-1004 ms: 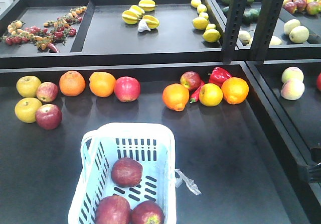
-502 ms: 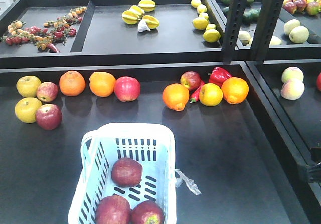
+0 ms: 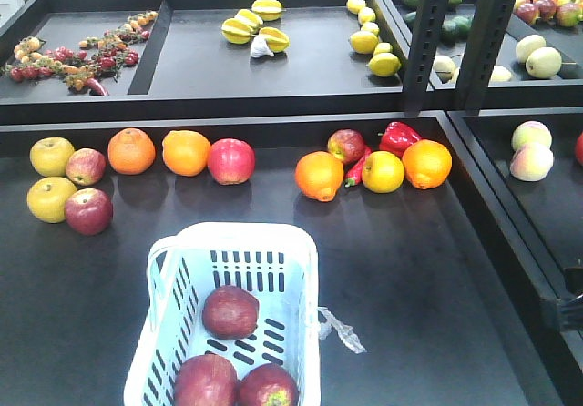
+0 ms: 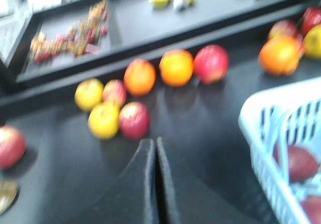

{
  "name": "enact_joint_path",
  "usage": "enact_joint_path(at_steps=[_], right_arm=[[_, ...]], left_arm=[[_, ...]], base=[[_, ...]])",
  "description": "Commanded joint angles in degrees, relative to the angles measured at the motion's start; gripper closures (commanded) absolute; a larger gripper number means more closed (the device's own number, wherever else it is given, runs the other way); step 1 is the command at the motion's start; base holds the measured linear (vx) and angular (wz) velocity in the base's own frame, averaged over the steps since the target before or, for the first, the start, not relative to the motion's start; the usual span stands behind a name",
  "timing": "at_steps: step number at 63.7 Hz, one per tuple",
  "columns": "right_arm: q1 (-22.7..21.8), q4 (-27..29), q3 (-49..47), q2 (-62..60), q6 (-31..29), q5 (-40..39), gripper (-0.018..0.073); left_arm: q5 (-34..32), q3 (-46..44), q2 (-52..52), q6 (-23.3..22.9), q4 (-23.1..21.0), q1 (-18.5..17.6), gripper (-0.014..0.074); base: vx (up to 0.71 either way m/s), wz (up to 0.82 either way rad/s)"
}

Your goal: Pick three apples into basket with both arms

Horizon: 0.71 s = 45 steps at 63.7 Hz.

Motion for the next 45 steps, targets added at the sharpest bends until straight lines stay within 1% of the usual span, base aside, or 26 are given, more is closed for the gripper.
enact_joint_path(at_steps=[1,6,9,18,23,29,34,35,40,41,45], right_arm=[[-0.39,0.19,-1.51,-0.46,-0.04,-3.30,0.0568],[-0.39,0.19,-1.51,-0.46,-0.04,-3.30,0.0568],[-0.39,0.19,-1.51,-0.46,-0.04,-3.30,0.0568],[-0.39,0.19,-1.51,-0.46,-0.04,-3.25,0.0568],[-0.39,0.19,-1.51,-0.46,-0.04,-3.12,0.0568],[-0.39,0.19,-1.51,-0.46,-0.04,-3.12,0.0568],[-0.39,0.19,-1.51,-0.46,-0.04,-3.12,0.0568],[-0.39,0.19,-1.51,-0.46,-0.04,-3.12,0.0568],[-0.39,0.19,-1.51,-0.46,-0.04,-3.12,0.0568],[-0.39,0.19,-1.51,-0.46,-0.04,-3.12,0.0568],[-0.39,0.19,-1.51,-0.46,-0.04,-3.06,0.0568]], left_arm=[[-6.02,-1.07,-0.31,-0.70,1.13,0.84,0.0604],[-8.05,0.02,-1.11,-0.70,1.08,2.92,0.0604],[-9.38,1.08,-2.00,-0.65,0.50,4.81,0.0604],[-13.99,5.22,-5.18,-0.08,-2.68,9.70,0.0604],[-16.83,8.05,-7.09,1.71,-4.90,12.26,0.0604],[-20.28,11.10,-9.41,5.95,-9.80,15.46,0.0604],[-23.49,13.84,-10.83,11.09,-14.97,18.06,0.0604],[-24.36,14.55,-11.13,12.38,-16.53,18.81,0.0604],[-27.45,16.95,-12.24,16.30,-22.27,21.52,0.0604],[-28.54,17.72,-12.59,17.32,-23.52,21.87,0.0604],[-31.87,20.13,-13.75,19.28,-26.28,22.94,0.0604]], base=[[0.00,0.00],[0.00,0.00],[0.00,0.00],[0.00,0.00],[0.00,0.00],[0.00,0.00],[0.00,0.00],[0.00,0.00],[0.00,0.00],[0.00,0.00],[0.00,0.00]])
